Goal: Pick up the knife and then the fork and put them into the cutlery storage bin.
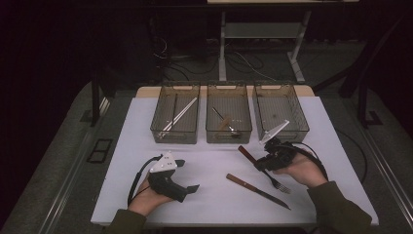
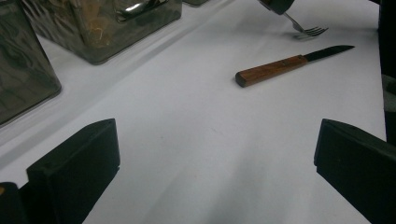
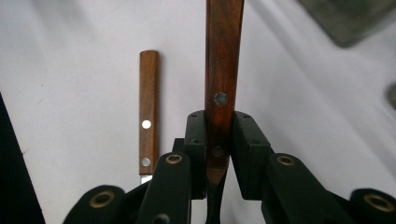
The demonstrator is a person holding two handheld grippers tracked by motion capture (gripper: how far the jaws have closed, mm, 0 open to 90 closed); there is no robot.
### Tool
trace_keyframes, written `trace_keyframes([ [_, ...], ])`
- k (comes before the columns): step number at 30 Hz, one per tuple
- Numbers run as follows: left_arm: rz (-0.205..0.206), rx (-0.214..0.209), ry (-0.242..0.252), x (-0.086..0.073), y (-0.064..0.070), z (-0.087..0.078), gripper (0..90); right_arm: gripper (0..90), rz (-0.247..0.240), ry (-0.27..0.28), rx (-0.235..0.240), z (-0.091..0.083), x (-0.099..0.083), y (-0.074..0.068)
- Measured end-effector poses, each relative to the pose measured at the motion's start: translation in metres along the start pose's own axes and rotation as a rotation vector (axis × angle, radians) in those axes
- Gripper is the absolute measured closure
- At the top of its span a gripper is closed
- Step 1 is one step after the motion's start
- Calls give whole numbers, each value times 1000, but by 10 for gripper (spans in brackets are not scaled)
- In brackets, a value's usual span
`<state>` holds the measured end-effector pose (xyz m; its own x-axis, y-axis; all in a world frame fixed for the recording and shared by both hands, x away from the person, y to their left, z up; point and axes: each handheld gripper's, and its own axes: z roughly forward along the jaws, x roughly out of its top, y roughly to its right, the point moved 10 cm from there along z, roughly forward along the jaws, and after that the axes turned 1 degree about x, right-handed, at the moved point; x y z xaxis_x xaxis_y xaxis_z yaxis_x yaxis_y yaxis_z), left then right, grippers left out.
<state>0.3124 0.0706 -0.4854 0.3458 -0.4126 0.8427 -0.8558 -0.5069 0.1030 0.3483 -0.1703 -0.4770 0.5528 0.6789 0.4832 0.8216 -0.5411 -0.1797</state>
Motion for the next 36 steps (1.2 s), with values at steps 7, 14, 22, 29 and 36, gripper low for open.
trace_keyframes([
  [7,-5,10,-13,-3,-3,0,0,769,48,109,-20,-11,-2,16],
  [14,-10,6,-14,-4,-3,0,0,769,69,177,-32,-21,1,24],
  [22,-14,12,-15,-5,-5,-1,0,769,77,258,-69,-31,5,34],
  [29,-17,13,-9,-4,-6,-1,0,769,106,324,-68,-43,7,41],
  [36,-31,16,-3,-5,-8,-1,0,768,124,372,-87,-57,11,52],
])
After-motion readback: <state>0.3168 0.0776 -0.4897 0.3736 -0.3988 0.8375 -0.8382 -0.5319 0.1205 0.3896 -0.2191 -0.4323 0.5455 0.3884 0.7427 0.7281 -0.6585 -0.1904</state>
